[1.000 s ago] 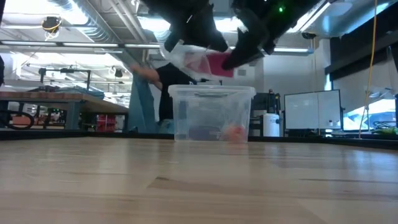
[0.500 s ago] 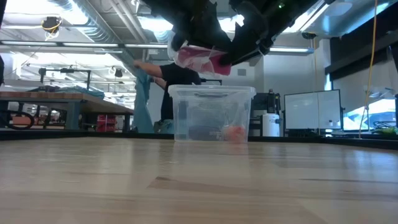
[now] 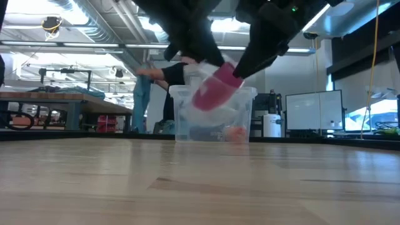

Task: Roll bandage
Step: Put the pink bandage into the transparent zip lock bag

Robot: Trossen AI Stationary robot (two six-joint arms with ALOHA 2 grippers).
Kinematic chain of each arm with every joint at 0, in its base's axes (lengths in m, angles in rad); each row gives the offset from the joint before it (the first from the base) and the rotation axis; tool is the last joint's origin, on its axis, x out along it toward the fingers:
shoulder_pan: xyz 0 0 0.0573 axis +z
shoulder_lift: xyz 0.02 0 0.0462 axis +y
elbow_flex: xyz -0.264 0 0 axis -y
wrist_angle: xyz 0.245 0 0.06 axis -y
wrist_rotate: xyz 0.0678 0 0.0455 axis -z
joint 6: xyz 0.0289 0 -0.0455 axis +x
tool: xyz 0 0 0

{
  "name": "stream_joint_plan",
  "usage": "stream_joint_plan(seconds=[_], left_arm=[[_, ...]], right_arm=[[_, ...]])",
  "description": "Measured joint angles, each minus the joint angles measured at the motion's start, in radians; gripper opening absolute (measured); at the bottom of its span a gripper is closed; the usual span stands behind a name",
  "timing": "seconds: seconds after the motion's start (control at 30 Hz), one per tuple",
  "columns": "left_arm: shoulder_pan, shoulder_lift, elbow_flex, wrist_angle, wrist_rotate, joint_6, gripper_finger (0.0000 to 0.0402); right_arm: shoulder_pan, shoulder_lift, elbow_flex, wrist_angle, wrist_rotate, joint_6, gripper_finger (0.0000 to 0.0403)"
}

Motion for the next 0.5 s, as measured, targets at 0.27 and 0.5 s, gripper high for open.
stream_joint_plan(seconds=[0.27, 0.5], left_arm=[[0.013, -0.001, 0.000, -0.119, 0.022, -0.031, 0.0005], [-0.015, -0.044, 0.000, -0.191, 0.382, 0.041, 0.0005]], right_arm=[[0.024, -0.019, 0.166, -0.314, -0.014, 0.053, 0.0250], [0.134, -0.059, 0.186, -0.490, -0.019, -0.140, 0.0250]])
